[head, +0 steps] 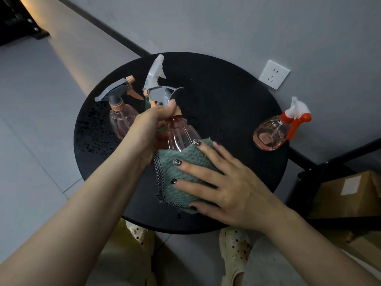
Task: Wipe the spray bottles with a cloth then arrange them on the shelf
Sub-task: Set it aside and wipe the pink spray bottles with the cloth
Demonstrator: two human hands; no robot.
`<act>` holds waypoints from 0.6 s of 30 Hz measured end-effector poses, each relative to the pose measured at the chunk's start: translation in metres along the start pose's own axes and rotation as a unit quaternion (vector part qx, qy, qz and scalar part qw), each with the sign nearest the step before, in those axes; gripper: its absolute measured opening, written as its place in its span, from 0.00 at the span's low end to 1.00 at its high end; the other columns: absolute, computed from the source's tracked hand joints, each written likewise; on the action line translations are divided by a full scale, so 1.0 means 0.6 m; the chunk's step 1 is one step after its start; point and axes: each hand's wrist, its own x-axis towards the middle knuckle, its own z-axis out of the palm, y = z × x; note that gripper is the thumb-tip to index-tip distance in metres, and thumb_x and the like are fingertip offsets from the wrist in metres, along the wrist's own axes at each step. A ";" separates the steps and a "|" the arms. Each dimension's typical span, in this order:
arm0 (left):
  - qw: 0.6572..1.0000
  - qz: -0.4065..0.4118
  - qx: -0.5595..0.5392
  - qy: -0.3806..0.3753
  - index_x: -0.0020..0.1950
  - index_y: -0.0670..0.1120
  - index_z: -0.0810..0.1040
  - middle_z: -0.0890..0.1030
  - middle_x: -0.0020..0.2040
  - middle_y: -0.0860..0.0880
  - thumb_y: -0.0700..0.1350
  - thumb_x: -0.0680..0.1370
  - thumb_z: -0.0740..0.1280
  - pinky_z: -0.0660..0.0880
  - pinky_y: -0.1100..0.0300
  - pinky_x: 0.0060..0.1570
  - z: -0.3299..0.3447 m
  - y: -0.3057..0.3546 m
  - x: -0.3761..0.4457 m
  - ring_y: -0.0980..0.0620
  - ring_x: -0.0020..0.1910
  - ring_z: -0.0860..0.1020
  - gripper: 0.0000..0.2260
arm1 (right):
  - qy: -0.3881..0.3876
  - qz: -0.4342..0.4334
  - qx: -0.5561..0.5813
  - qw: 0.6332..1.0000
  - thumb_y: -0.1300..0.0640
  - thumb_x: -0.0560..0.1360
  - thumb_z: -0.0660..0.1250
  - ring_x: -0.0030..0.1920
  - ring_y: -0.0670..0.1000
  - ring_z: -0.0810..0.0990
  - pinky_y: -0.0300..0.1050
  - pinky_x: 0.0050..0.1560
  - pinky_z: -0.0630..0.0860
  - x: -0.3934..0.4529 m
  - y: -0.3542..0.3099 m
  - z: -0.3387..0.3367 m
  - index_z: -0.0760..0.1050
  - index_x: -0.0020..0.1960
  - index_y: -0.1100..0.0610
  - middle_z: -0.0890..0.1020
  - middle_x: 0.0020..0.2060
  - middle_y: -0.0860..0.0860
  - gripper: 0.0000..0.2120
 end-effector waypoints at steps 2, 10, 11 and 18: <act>0.999 -0.028 -0.021 -0.014 0.45 0.44 0.77 0.81 0.36 0.47 0.50 0.76 0.65 0.75 0.59 0.38 0.003 0.002 0.000 0.50 0.33 0.78 0.09 | 0.023 0.027 0.011 0.999 0.47 0.80 0.57 0.73 0.58 0.58 0.56 0.75 0.51 0.004 0.000 -0.003 0.66 0.69 0.49 0.67 0.71 0.49 0.19; 0.984 -0.074 -0.076 -0.140 0.40 0.42 0.77 0.80 0.34 0.45 0.46 0.78 0.63 0.78 0.62 0.33 0.017 -0.006 -0.008 0.51 0.31 0.80 0.10 | 0.050 0.244 0.180 0.952 0.49 0.80 0.55 0.74 0.47 0.59 0.44 0.72 0.60 0.017 0.003 -0.009 0.62 0.73 0.51 0.65 0.71 0.45 0.22; 0.985 -0.078 -0.070 -0.140 0.42 0.42 0.77 0.80 0.36 0.45 0.46 0.77 0.63 0.79 0.61 0.34 0.016 -0.005 -0.008 0.50 0.32 0.80 0.09 | 0.043 0.250 0.204 0.945 0.48 0.80 0.54 0.74 0.45 0.58 0.40 0.71 0.60 0.016 0.001 -0.007 0.60 0.74 0.50 0.63 0.72 0.43 0.23; 0.987 -0.057 -0.044 -0.144 0.46 0.43 0.74 0.76 0.39 0.46 0.46 0.72 0.67 0.77 0.60 0.40 0.011 -0.003 -0.007 0.50 0.36 0.77 0.08 | 0.018 0.210 0.148 0.966 0.40 0.77 0.58 0.76 0.48 0.55 0.43 0.68 0.63 0.009 -0.013 0.003 0.55 0.74 0.52 0.58 0.75 0.49 0.31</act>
